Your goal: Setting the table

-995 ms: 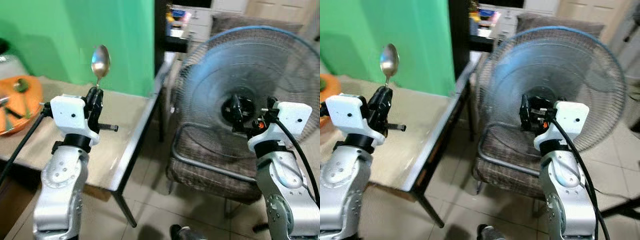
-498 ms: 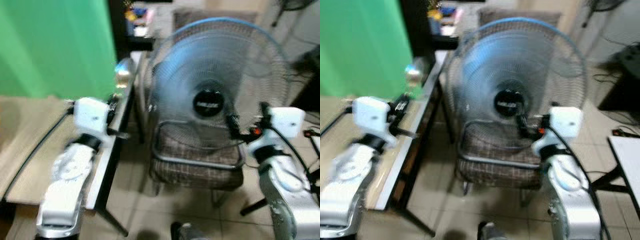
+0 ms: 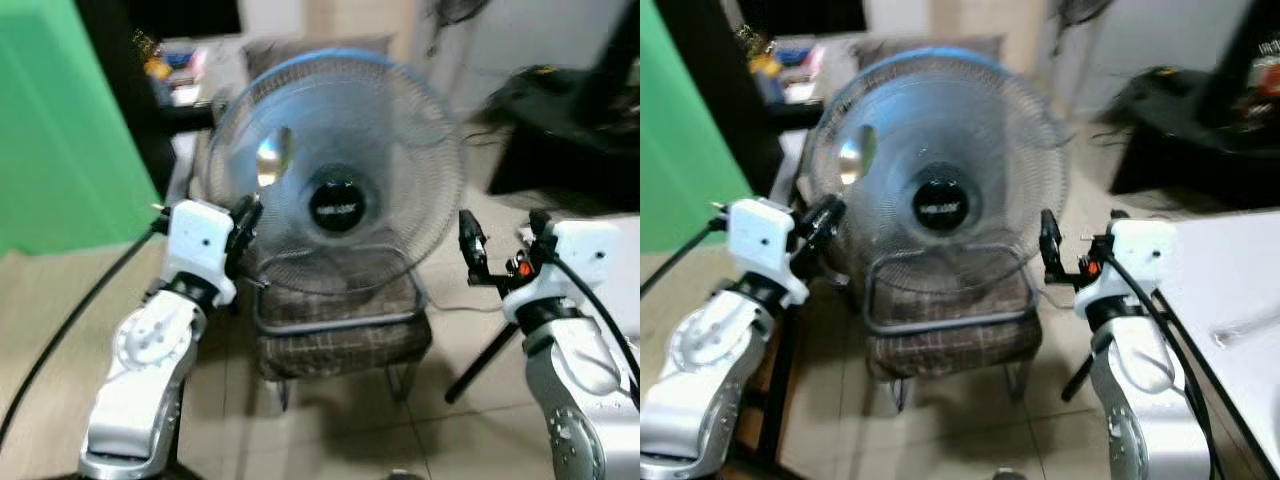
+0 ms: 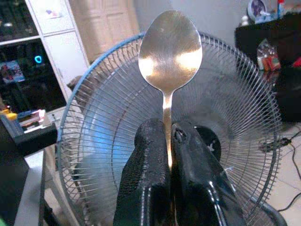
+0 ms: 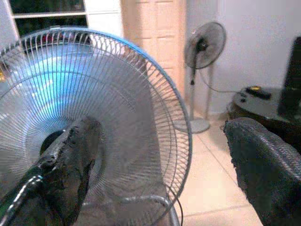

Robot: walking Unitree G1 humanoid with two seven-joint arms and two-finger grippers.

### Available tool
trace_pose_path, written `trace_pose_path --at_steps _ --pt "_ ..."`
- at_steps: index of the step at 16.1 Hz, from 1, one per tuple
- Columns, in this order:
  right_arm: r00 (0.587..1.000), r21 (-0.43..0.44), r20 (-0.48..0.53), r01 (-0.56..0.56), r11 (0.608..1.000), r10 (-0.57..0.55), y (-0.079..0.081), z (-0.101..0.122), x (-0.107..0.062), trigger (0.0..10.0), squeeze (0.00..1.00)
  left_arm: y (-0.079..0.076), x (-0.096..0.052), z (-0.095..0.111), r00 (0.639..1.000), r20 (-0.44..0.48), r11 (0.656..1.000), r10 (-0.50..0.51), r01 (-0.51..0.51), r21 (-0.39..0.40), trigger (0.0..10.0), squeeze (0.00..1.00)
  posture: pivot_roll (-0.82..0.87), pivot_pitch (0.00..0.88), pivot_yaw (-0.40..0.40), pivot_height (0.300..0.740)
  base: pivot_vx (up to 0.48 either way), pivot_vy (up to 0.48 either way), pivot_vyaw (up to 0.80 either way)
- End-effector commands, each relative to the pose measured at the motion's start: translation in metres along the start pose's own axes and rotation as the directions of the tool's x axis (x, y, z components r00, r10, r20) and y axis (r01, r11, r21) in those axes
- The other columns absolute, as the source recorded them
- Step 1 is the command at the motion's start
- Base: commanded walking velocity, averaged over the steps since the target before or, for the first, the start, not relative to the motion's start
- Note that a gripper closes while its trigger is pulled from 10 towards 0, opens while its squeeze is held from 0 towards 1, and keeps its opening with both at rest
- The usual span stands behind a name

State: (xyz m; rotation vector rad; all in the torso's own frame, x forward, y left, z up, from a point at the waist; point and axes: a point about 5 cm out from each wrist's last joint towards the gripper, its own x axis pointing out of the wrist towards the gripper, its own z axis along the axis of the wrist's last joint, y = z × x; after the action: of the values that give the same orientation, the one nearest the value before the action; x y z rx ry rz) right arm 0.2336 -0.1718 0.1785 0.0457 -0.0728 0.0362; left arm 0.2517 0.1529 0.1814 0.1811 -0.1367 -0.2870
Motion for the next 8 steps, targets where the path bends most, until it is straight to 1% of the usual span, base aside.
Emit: trace_pose_path --at_steps 1,3,4,8 --pt "1.000 -0.011 -0.008 -0.010 1.000 0.010 0.0017 0.0029 -0.0010 10.0 0.00 0.0060 0.0013 0.0012 0.999 -0.004 0.999 0.039 -0.039 0.006 10.0 0.00 -0.06 0.000 0.076 0.740 0.000 0.000 -0.80" --pt "1.000 -0.031 -0.022 -0.014 0.999 0.013 0.0025 0.0042 0.0004 10.0 0.00 0.0068 0.0033 0.0023 0.999 0.006 0.999 0.042 -0.043 0.022 10.0 0.00 -0.07 0.000 0.073 0.740 0.000 0.000 -0.80" --pt "1.000 -0.031 -0.023 -0.018 0.999 0.017 0.0029 0.0049 0.0014 10.0 0.00 0.0060 0.0040 0.0005 0.999 -0.005 0.999 0.047 -0.046 0.027 10.0 0.00 -0.07 0.000 0.071 0.740 0.000 0.000 -0.80" --pt "1.000 -0.032 -0.015 -0.020 0.999 0.019 0.0037 0.0077 0.0038 10.0 0.00 0.0066 0.0048 0.0009 0.997 -0.001 0.997 0.076 -0.076 0.013 10.0 0.00 -0.06 0.000 0.058 0.740 0.000 0.000 -0.80"
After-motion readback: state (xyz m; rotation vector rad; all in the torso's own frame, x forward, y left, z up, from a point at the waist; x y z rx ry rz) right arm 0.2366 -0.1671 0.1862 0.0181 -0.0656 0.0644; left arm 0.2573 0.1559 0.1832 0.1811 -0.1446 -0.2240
